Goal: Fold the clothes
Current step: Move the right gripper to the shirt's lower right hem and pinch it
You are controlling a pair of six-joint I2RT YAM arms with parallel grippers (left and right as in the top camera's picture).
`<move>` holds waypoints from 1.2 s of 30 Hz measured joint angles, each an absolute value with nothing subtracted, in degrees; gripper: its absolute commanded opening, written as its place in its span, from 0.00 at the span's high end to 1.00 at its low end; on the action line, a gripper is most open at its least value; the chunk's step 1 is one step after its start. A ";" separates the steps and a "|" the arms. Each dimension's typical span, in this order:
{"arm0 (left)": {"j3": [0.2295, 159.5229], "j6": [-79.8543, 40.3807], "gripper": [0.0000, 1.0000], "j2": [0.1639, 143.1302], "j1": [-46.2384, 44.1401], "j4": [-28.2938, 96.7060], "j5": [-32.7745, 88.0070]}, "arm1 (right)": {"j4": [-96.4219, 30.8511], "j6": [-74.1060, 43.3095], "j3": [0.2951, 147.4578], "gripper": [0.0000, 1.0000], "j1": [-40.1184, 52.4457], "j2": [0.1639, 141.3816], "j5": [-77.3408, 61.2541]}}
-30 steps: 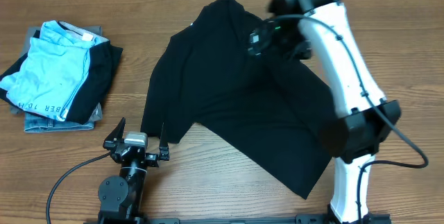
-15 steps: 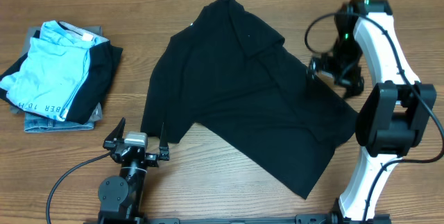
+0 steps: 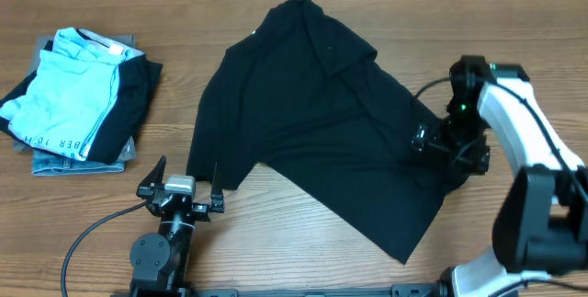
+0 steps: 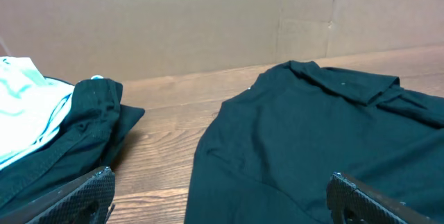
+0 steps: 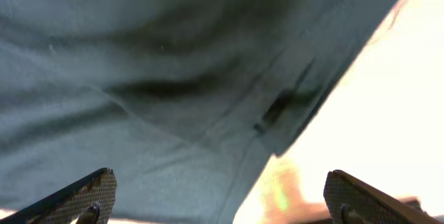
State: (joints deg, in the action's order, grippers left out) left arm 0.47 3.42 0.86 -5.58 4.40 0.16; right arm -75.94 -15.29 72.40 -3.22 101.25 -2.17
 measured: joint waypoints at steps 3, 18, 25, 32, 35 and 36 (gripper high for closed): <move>0.47 3.44 0.00 0.86 -5.58 4.40 0.16 | -69.63 -14.72 66.89 0.20 -3.20 98.59 -4.27; 0.47 3.44 0.00 0.86 -5.58 4.43 0.16 | -59.35 -12.16 61.58 0.43 -2.24 98.52 -3.77; 0.47 3.42 0.00 0.86 -5.58 4.43 0.16 | -59.00 -10.87 61.49 0.56 1.74 98.52 -0.95; 0.47 3.42 0.00 0.86 -5.58 4.43 0.16 | -57.82 -10.92 58.87 0.56 3.51 98.52 2.15; 0.47 3.44 0.00 0.86 -5.58 4.43 0.14 | -55.55 -11.18 56.95 0.56 3.51 98.52 3.36; 0.47 3.44 0.00 0.86 -5.58 4.43 0.16 | -54.81 -11.27 56.42 0.56 3.51 98.52 3.51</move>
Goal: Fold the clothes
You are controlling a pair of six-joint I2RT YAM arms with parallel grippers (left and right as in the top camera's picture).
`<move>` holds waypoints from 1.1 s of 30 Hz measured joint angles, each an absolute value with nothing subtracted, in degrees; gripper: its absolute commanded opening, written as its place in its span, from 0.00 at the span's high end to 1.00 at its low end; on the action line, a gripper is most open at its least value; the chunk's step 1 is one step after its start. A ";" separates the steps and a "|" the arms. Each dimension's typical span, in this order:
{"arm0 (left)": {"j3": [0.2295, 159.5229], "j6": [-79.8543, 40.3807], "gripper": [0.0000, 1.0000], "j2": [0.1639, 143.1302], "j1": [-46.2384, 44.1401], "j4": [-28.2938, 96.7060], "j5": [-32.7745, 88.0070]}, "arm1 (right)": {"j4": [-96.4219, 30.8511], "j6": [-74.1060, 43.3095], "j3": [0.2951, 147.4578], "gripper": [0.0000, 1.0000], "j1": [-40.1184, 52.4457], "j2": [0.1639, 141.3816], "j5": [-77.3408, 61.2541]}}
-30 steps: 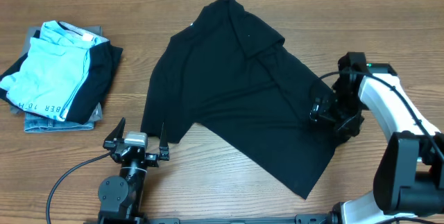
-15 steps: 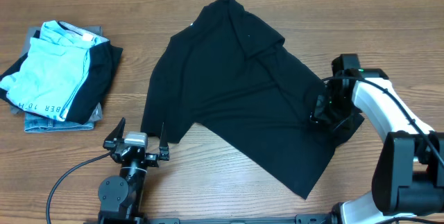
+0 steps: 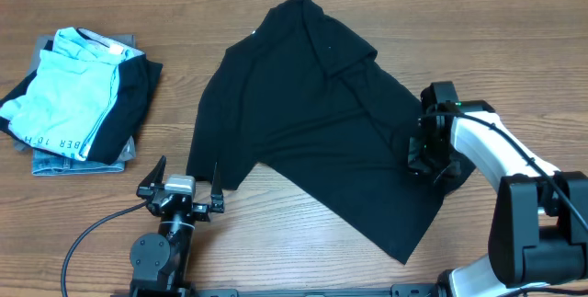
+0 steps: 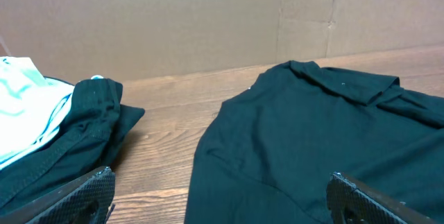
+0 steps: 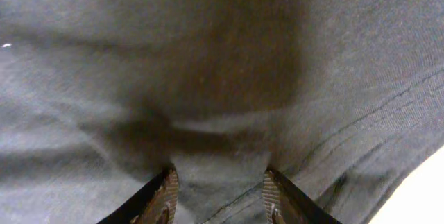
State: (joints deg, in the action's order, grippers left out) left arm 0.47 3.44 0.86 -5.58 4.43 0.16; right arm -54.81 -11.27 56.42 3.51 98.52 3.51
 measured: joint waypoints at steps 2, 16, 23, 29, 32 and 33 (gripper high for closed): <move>0.47 3.44 0.00 0.86 -5.58 4.43 0.16 | -53.78 -11.35 55.70 0.60 3.51 98.52 3.84; 0.47 3.42 0.00 0.86 -5.58 4.43 0.16 | -53.95 -11.77 55.37 0.33 3.51 98.52 3.55; 0.47 3.44 0.00 0.86 -5.58 4.43 0.16 | -55.02 -11.94 55.35 0.32 3.51 98.52 1.43; 0.47 3.42 0.00 0.86 -5.58 4.43 0.16 | -55.00 -11.92 55.33 0.33 3.51 98.52 0.97; 0.47 3.44 0.00 0.86 -5.58 4.43 0.16 | -54.81 -11.97 54.81 0.40 3.51 98.52 0.80; 0.47 3.44 0.00 0.86 -5.58 4.43 0.16 | -54.63 -11.94 54.65 0.43 3.51 98.52 0.82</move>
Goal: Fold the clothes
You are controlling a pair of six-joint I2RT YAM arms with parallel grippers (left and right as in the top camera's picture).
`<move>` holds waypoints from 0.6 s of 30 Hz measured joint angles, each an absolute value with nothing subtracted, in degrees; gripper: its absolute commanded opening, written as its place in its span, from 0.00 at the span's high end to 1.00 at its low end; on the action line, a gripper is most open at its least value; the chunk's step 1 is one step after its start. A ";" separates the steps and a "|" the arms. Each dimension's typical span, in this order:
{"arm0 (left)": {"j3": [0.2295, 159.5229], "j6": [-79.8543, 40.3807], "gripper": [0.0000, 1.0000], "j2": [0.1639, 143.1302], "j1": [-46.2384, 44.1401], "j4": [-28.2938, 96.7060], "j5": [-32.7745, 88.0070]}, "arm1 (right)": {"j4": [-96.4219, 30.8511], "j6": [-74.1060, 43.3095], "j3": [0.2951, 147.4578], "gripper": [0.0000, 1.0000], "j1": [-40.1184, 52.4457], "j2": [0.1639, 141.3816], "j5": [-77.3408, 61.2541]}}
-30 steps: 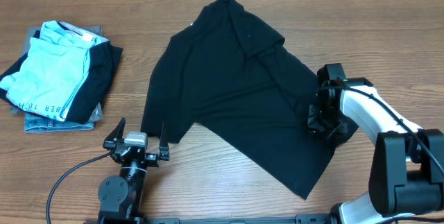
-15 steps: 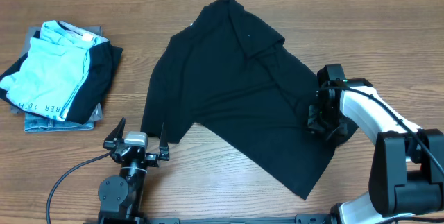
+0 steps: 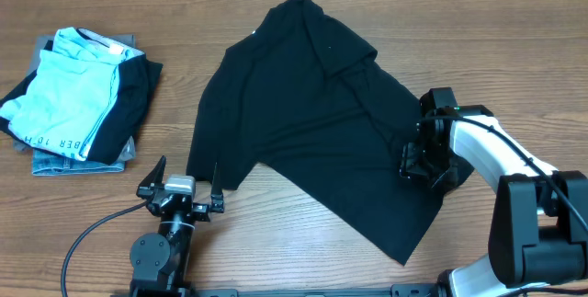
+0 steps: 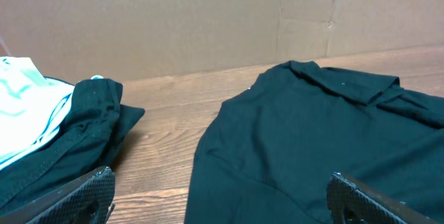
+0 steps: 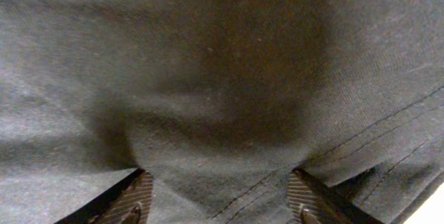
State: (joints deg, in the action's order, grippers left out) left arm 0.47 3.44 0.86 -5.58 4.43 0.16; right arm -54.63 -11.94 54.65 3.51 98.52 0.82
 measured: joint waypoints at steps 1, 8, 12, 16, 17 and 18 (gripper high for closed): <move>0.47 3.42 0.00 0.86 -5.58 4.43 0.16 | -54.26 -11.79 54.22 0.45 3.51 98.52 0.86; 0.47 3.42 0.00 0.86 -5.58 4.43 0.16 | -53.71 -12.01 53.78 0.56 3.46 98.30 1.39; 0.47 3.42 0.00 0.86 -5.58 4.43 0.16 | -55.88 -11.99 54.04 0.59 3.46 98.30 1.28; 0.47 3.42 0.00 0.86 -5.58 4.43 0.16 | -60.18 -11.99 56.99 0.59 3.46 98.30 0.84; 0.47 3.44 0.00 0.86 -5.58 4.43 0.14 | -61.10 -11.97 58.22 0.59 3.46 98.30 0.82; 0.47 3.42 0.00 0.86 -5.58 4.43 0.16 | -61.63 -11.97 59.48 0.59 3.46 98.30 0.80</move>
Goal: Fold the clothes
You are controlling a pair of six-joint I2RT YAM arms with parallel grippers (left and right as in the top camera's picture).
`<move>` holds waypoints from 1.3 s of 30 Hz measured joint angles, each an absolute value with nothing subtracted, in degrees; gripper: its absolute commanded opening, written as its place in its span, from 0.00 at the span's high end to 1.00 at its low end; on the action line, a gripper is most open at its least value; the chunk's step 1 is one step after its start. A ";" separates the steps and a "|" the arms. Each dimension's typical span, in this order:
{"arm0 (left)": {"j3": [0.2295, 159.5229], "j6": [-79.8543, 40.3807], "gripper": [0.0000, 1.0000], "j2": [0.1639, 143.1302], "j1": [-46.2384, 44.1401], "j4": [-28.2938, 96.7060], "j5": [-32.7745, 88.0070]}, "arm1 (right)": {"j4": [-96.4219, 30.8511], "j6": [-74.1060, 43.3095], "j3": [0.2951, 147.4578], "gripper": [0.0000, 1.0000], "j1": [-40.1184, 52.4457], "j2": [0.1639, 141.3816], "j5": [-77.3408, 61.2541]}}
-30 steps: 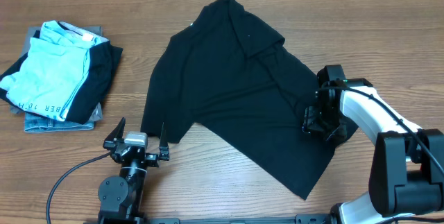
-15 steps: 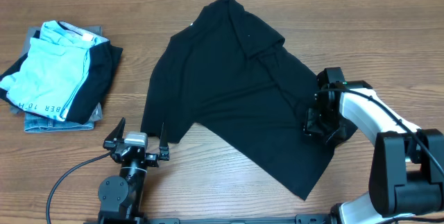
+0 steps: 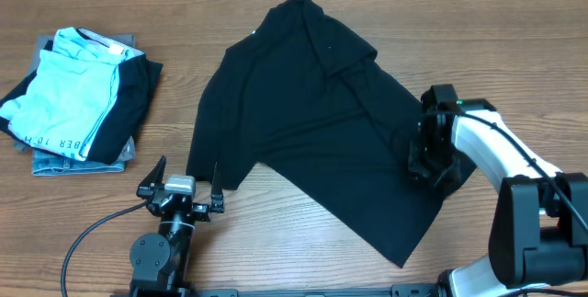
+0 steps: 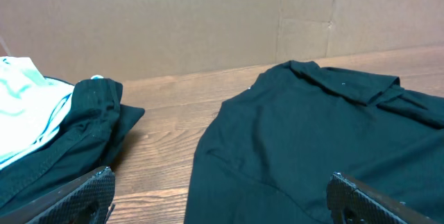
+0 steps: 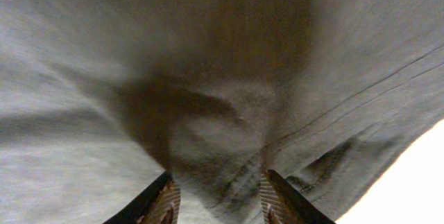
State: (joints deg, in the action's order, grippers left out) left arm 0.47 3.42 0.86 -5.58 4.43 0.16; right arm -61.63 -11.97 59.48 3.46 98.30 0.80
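A black shirt (image 3: 303, 104) lies spread and unfolded across the middle of the table, its collar toward the back. My right gripper (image 3: 424, 161) presses down on the shirt's right edge. In the right wrist view, the right gripper (image 5: 220, 200) has its jaws drawn in on a bunched ridge of dark fabric (image 5: 222, 134). My left gripper (image 3: 181, 187) rests near the front edge, just off the shirt's left hem. It is open with nothing between its fingers (image 4: 90, 189).
A stack of folded clothes (image 3: 78, 95), light blue on black and denim, sits at the far left and shows as the same stack (image 4: 48, 134) in the left wrist view. A cardboard wall (image 4: 208, 23) closes the back. Bare wooden table (image 3: 514, 21) surrounds the shirt.
The right gripper's jaws stood wide on flat cloth; now they are narrower with a ridge of fabric pinched between them, and the gripper sits slightly further right. The left arm has not moved.
First the right gripper hovered wide open over the shirt's right edge. Then it was down on the cloth with narrowed jaws, then wider on flat fabric, and now it pinches a bunch of the shirt. The left gripper and the shirt's outline stayed the same.
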 measured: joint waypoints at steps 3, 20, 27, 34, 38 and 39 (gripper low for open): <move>0.47 3.42 0.00 0.86 -5.58 4.43 0.14 | -63.13 -11.92 62.78 0.61 3.46 98.30 0.62; 0.47 3.42 0.00 0.86 -5.58 4.40 0.16 | -62.87 -11.94 63.11 0.55 3.46 98.30 0.40; 0.47 3.42 0.00 0.86 -5.58 4.43 0.16 | -58.08 -11.97 58.46 0.55 3.46 98.30 0.40; 0.47 3.42 0.00 0.86 -5.58 4.43 0.16 | -55.00 -11.94 56.60 0.55 3.46 98.30 0.75; 0.47 3.44 0.00 0.86 -5.58 4.43 0.16 | -53.32 -11.94 54.85 0.56 3.46 98.30 1.04; 0.47 3.42 0.00 0.86 -5.58 4.43 0.16 | -52.99 -11.97 54.54 0.56 3.46 98.30 1.08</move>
